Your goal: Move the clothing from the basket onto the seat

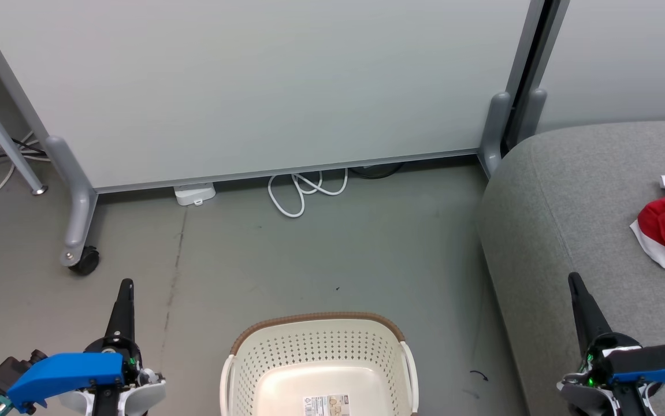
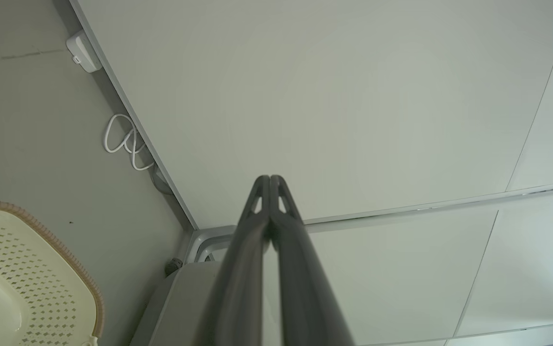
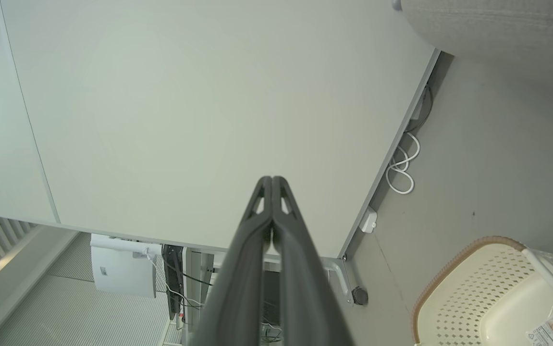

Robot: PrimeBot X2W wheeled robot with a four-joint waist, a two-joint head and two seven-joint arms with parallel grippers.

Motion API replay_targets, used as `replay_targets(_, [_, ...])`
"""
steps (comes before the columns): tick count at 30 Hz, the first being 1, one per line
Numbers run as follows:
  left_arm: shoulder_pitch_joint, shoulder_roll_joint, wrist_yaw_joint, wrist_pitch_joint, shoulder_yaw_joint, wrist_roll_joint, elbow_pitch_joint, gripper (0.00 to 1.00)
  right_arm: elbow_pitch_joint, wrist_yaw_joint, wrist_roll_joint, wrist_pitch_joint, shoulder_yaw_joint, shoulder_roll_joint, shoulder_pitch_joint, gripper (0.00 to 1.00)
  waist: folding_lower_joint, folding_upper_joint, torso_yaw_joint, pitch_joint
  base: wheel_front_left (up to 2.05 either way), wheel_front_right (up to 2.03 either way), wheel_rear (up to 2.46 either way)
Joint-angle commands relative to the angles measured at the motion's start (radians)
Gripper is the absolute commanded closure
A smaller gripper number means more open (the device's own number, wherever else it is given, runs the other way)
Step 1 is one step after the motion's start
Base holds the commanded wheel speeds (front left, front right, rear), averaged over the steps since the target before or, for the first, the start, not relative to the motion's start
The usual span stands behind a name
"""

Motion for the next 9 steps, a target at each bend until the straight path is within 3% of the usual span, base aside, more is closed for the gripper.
replay_targets(1, [-0.016,0.000,-0.003,0.006,0.008,-0.023,-0.008,1.00,-0.006,0.001,0.027,0.005,-0.003,-0.006,-0.020,1.00,0.0000,0.0000,-0.001,0.000,0.00,0.00,0.00])
replay_targets(9, [-0.022,-0.001,-0.003,0.021,0.016,-0.078,-0.013,1.00,-0.005,0.001,0.089,0.017,-0.006,-0.006,-0.025,1.00,0.0000,0.0000,-0.006,0.000,0.00,0.00,0.00])
